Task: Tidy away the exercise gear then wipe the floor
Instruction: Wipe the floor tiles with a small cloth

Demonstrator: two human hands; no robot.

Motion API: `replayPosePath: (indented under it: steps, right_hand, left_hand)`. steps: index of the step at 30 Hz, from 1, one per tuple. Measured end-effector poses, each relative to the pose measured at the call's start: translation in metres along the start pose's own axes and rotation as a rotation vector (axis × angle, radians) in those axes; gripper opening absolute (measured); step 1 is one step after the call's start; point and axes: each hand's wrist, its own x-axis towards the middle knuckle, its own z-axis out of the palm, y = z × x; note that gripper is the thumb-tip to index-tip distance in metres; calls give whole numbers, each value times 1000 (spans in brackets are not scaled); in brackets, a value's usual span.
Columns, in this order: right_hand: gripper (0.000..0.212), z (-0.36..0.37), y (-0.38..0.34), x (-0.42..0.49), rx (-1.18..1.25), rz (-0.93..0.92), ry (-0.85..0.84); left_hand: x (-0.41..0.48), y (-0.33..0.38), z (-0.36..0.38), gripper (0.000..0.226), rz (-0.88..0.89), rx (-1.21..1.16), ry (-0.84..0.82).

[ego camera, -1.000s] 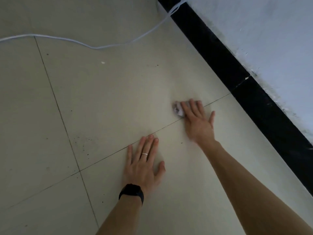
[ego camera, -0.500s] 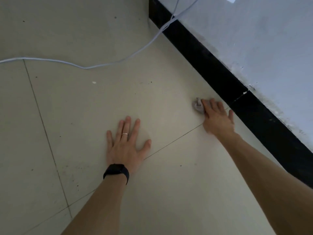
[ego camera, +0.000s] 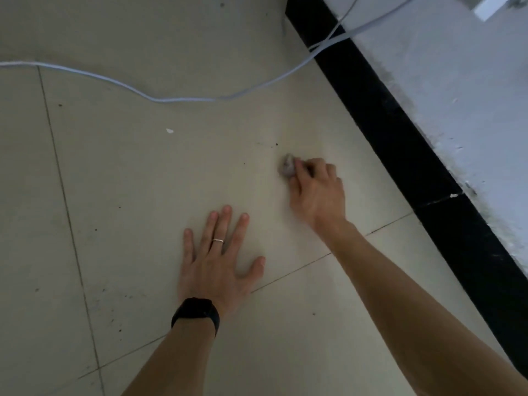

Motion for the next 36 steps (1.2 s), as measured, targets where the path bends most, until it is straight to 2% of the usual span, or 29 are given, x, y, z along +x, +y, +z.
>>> replayPosePath:
  steps: [1, 2, 3, 7, 10, 12, 13, 16, 18, 19, 20, 22, 23, 24, 25, 29, 33, 36]
  right_hand:
    - [46, 4, -5, -2, -4, -141, -14]
    - [47, 5, 0, 1, -14, -204, -12]
    - [49, 3, 13, 9, -20, -170, -12]
    - [55, -7, 71, 54, -81, 209, -36]
    - [49, -4, 68, 67, 115, 299, 72]
    - [49, 7, 41, 56, 144, 313, 66]
    - [49, 14, 22, 45, 141, 257, 49]
    - [48, 31, -31, -6, 200, -241, -55]
    - [50, 32, -26, -12, 159, -462, -135]
    - [53, 26, -12, -3, 137, -440, -145]
    - [55, 20, 0, 6, 111, -313, -157]
    - [59, 6, 19, 18, 57, 94, -159]
    - [61, 2, 17, 18, 58, 244, -161]
    - [63, 0, 8, 13, 75, 304, -162]
    - [64, 2, -7, 1, 86, 280, -179]
    - [69, 9, -47, -60, 80, -34, -257]
    - [77, 3, -51, -98, 8, -59, -398]
    - [66, 2, -60, -124, 22, -34, -381]
  left_hand:
    - [0, 0, -1, 81, -3, -2, -3]
    - [0, -1, -2, 81, -4, -6, -13]
    - [1, -1, -1, 81, -1, -6, -17]
    - [1, -2, -1, 81, 5, -15, -15]
    - [1, -2, -2, 81, 1, -19, -14]
    - [2, -2, -2, 82, -2, -25, -10]
    - [2, -1, -2, 82, -4, -27, -11]
    - [3, -1, -1, 83, -5, -21, -17]
    - [3, -2, 1, 83, -6, -18, -19]
    - [3, -2, 2, 82, -4, -21, -18]
    - [3, -3, 3, 82, -1, -24, -14]
    - [2, -3, 4, 82, 4, -30, -8]
    - [1, -3, 4, 81, 4, -31, 0]
    - [1, -3, 3, 81, 5, -33, 6]
    - [0, -2, 1, 81, 4, -34, 4]
    - [2, -2, -3, 81, 5, -22, -44]
    - [0, -3, -5, 81, 25, 20, -66]
    - [-3, -2, -8, 82, 25, 14, -92]
